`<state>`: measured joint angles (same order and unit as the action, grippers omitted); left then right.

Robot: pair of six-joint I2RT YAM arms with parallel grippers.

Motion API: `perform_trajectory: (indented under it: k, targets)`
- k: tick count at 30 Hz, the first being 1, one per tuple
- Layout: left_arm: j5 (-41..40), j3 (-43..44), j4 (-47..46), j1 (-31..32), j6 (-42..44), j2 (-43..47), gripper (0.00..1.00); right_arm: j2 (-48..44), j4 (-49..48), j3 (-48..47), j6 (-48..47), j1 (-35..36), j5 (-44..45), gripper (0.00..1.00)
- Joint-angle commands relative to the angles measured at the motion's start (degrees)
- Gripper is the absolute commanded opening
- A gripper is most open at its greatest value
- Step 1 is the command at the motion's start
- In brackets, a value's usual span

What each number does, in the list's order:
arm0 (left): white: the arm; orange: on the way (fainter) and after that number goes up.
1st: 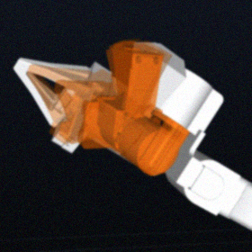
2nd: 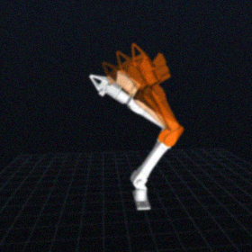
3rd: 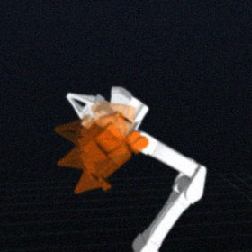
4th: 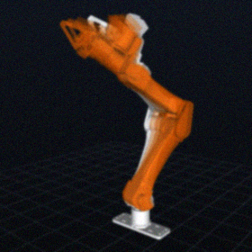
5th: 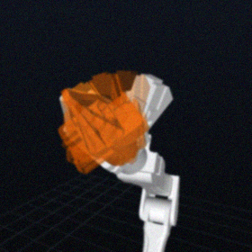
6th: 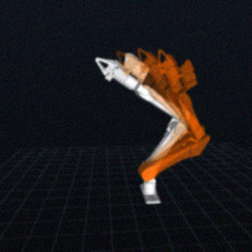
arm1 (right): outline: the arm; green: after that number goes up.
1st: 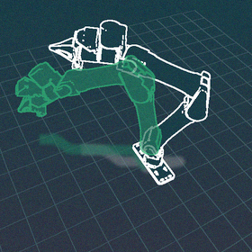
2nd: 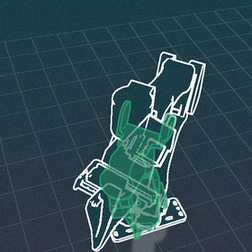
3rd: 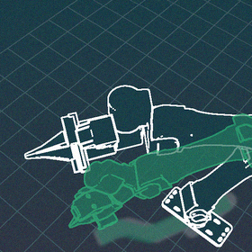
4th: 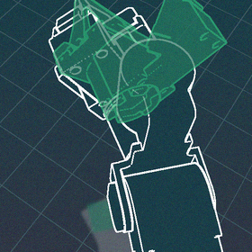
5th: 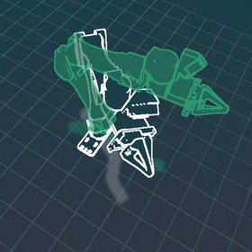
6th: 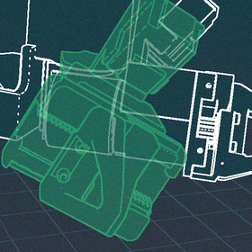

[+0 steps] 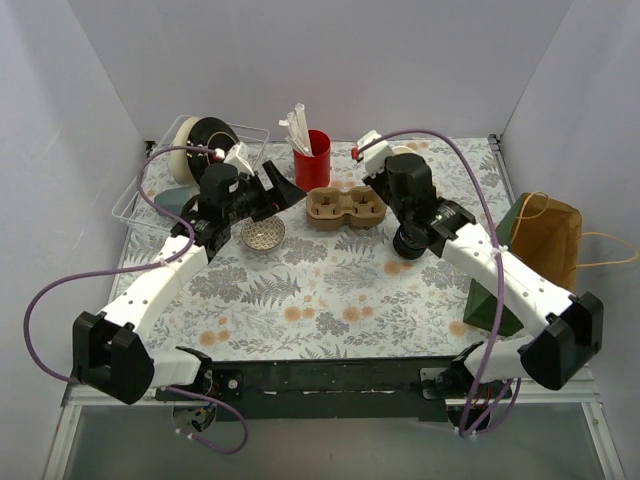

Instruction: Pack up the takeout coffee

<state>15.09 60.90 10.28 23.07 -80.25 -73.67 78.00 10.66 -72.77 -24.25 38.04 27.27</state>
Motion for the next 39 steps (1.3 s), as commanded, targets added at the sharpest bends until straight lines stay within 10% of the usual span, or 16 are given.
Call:
perform_trajectory:
  k: [1,13,39]
  targets:
    - [8.81,-3.68,-0.17,-0.13,-0.17,6.25,0.83,-7.22,0.33,4.56,0.6,5.98,-6.43,0.01]
    - [19.97,-27.23,-22.23,0.48,-11.68,12.33,0.75,-8.74,1.48,13.53,11.5,21.81,0.95,0.01]
    - [20.5,-27.07,-40.6,4.09,-14.94,-6.22,0.75,-3.29,-2.57,15.29,15.99,24.54,2.09,0.01]
